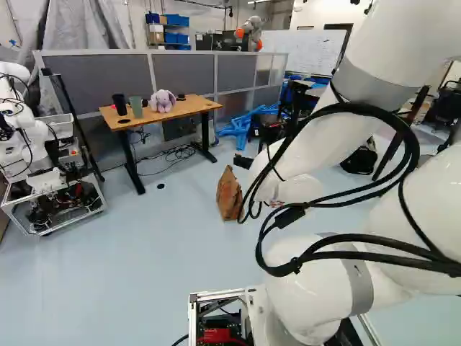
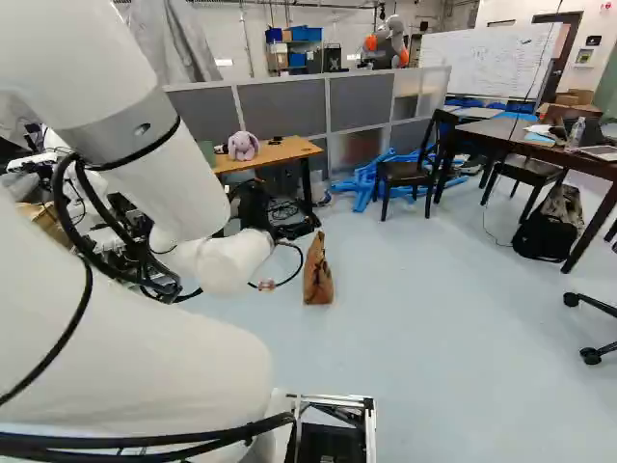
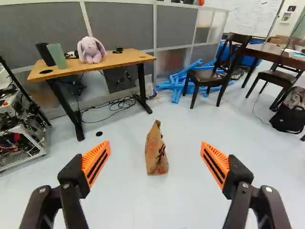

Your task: Pick up the bag on the ground and place it on the table

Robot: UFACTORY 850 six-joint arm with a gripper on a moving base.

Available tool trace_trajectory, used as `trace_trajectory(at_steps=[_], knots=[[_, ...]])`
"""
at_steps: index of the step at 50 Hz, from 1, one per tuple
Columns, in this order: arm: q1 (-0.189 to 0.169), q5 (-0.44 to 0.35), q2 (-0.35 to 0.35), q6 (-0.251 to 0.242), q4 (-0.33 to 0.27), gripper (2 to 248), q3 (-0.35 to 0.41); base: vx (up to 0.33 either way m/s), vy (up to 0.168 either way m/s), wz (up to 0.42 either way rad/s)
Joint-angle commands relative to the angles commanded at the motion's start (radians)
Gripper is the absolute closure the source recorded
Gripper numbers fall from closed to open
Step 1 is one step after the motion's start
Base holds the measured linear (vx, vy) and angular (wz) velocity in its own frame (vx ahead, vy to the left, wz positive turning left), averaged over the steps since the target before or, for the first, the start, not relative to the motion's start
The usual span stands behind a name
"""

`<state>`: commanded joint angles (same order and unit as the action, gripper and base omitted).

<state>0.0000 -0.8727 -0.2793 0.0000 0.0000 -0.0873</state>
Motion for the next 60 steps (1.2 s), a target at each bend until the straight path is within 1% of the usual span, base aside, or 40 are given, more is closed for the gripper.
trace_trajectory(at_steps=[60], knots=[[0.000,0.000,0.000,0.000,0.000,3,0.000,0.127,0.001,-0.005]])
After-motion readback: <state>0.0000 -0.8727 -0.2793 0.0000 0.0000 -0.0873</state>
